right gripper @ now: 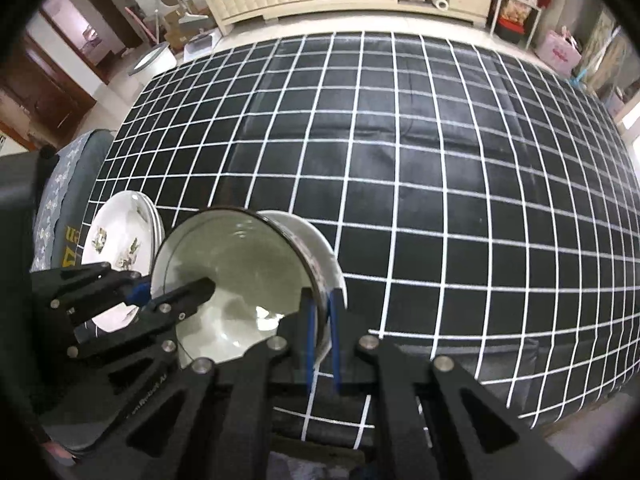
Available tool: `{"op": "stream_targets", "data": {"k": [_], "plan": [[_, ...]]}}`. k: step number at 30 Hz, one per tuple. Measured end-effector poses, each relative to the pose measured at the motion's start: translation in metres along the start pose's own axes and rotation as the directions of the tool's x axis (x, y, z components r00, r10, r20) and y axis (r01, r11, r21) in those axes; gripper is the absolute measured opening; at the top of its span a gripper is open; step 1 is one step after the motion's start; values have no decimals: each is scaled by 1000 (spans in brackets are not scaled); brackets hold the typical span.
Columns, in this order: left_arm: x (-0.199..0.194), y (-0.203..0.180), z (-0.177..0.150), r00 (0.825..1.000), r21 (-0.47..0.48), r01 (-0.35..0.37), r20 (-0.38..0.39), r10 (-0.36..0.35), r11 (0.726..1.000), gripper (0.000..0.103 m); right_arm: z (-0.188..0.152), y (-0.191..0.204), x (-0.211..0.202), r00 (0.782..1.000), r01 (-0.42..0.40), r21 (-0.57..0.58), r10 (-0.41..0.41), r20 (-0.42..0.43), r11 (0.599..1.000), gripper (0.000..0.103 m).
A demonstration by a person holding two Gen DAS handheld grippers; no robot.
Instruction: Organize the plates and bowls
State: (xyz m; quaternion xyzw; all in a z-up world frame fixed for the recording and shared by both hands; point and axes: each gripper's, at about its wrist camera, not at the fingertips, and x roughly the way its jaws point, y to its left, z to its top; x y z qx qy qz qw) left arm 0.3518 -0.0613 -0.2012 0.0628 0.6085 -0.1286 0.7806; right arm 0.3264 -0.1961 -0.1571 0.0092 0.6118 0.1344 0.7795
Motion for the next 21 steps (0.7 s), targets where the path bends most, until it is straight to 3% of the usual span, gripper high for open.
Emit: {"op": "stream_targets", "data": {"k": [3,7,9,13,16,19,21], "plan": [[1,0,1,1000,-6,10,-3,-10,1000,13,0,-1,1,1000,5,-4,-5,-6,1000,10],[-3,1,1,999,-16,35,-11,-35,999,26,1,-5,-2,1000,12,11,-11,-14,1000,10],[-7,1,2,999,-13,37,1,-37,999,26,1,-3,-4,1000,21,-7,-21,-21,1000,10],[-24,0,5,998,17,-19,54,18,1000,26,1,-7,-13,999,44,10,-44,-5,999,10],[-35,4,6,998,7,-8,63,7,1000,32,-1,-8,-17,999,33,20,-33,-7,999,11],[-42,10,6,997,-11,-20,70,20,1000,39,-3,-6,-20,999,33,16,-33,6,999,27],[-46,15,5,997,-17,-23,76,24,1000,39,-5,-6,-25,999,35,23,-35,34,999,57]]}}
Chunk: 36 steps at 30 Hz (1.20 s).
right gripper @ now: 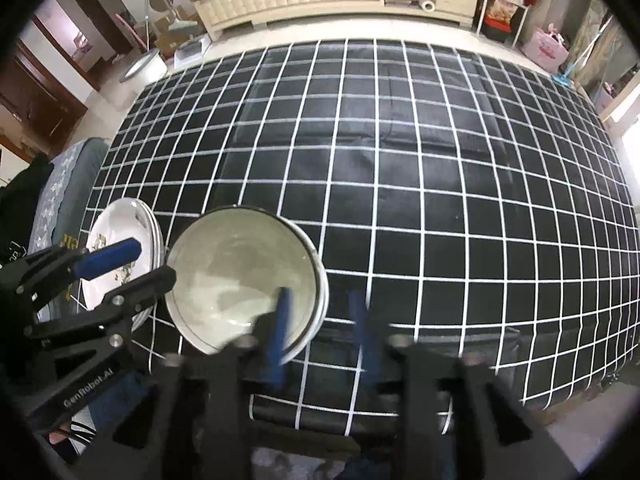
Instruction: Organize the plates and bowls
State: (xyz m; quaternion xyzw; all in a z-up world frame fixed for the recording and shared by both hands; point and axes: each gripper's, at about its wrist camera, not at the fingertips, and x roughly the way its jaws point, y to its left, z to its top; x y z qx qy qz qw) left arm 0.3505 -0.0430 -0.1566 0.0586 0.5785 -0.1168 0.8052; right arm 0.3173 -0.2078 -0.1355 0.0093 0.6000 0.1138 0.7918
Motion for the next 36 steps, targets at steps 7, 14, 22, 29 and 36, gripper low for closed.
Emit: {"op": "stream_targets", "data": {"k": [7,14,22,29,36], "plan": [[-5,8,-4,999,-3,40,-15,-40,999,42,-5,3,-11,999,-35,14,35,29,999,82],[9,1,0,999,35,35,-24,-34,999,57,-7,-3,9,999,-36,61,37,-14,998,88],[55,9,4,995,-8,53,-86,-54,999,57,-8,-18,44,994,-55,135,67,-88,989,88],[78,12,0,989,-15,106,-105,-107,994,49,-6,-19,60,991,-54,139,70,-113,989,88],[99,24,-2,961,-93,236,-126,-247,967,48,-6,-28,68,987,-82,188,105,-118,979,88]]}}
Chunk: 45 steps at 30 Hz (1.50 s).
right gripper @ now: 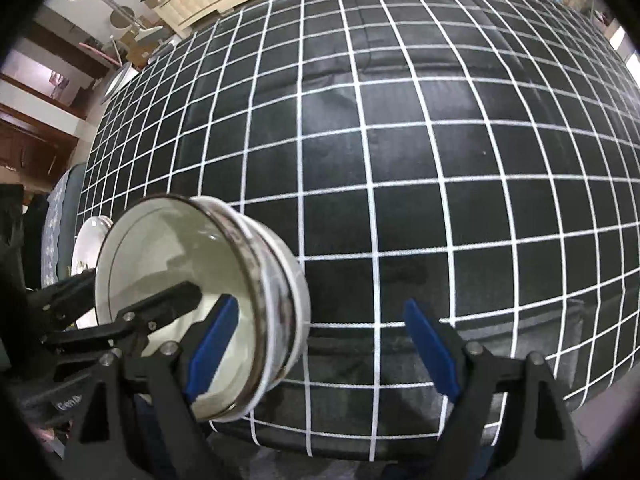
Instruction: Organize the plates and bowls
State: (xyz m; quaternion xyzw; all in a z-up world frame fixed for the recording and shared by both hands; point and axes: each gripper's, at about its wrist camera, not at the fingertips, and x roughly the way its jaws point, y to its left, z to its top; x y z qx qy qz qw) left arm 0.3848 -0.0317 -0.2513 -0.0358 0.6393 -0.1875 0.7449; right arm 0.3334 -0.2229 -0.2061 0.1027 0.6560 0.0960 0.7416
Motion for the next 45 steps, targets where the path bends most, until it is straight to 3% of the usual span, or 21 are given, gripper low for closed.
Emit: {"op": "stream_targets", "data": {"k": [4,7,9,12,14,20,24,45], "plan": [[11,5,-5,1000,27,9,11,-9,1000,48,-4,-1,8,1000,22,-13,-22,-7,1000,87],[16,4,-9,1000,37,21,4,-22,999,48,-4,-3,6,1000,-1,-16,1,11,1000,82],[22,6,-9,997,6,73,-23,-73,997,48,-3,1,2,999,-36,-34,36,9,999,63],[24,5,-11,997,12,72,-20,-72,997,49,-3,12,0,998,-64,-46,64,0,997,44],[24,5,-13,997,13,75,-20,-75,997,49,-2,17,1,998,-70,-46,70,-7,996,41],[21,2,-9,998,2,65,-21,-65,998,49,-2,9,9,988,-146,22,147,-47,989,40],[16,-2,-11,999,-10,43,8,-43,999,49,-5,5,2,992,-121,8,121,-37,993,34],[3,-25,-21,999,27,-26,24,26,999,43,-8,24,5,996,-85,4,85,-14,996,32]]}}
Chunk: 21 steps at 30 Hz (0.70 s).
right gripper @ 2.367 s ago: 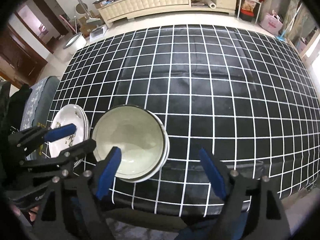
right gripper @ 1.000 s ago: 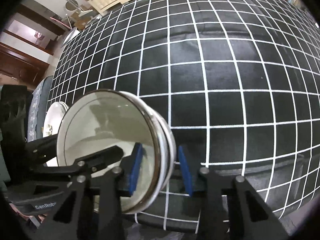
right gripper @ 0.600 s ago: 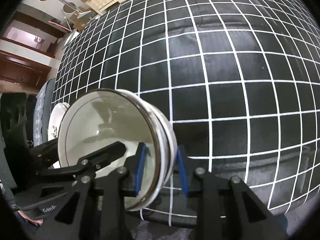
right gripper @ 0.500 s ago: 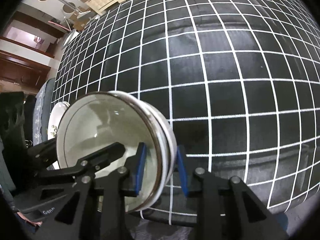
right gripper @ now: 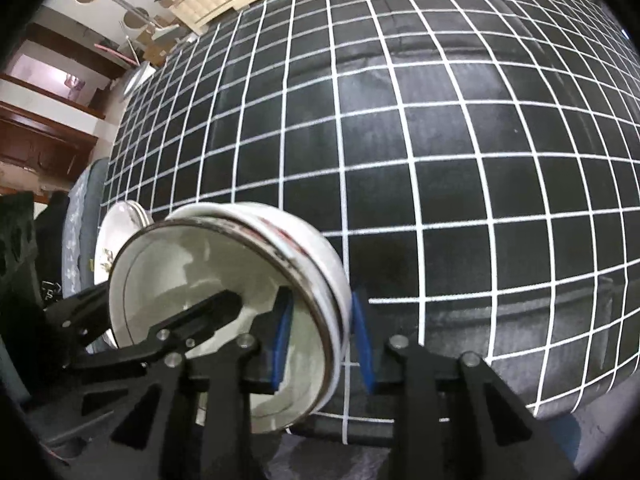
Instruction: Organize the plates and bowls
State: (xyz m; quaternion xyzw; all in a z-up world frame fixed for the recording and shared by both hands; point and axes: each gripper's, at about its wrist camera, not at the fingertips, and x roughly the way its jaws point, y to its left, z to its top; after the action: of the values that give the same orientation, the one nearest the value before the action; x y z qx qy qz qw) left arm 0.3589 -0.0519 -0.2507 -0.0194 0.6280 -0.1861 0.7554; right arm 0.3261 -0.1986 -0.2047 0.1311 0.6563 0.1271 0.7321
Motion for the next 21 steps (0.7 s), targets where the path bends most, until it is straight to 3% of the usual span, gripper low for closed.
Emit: {"op": "stream_targets", "data": {"k": [4,11,21], "plan": [[-2,3,-4,1000,-8,-2,-7,2,1000,43,-1,5,1,1000,-10,9,10,-22,1000,32],[-33,12,-3,999,-21,-2,41,3,1000,43,6,30,-16,1000,-5,-15,5,10,1000,32],[-102,59,-16,991,-95,-15,128,28,995,43,11,108,-31,999,-9,-132,14,38,991,32]]}}
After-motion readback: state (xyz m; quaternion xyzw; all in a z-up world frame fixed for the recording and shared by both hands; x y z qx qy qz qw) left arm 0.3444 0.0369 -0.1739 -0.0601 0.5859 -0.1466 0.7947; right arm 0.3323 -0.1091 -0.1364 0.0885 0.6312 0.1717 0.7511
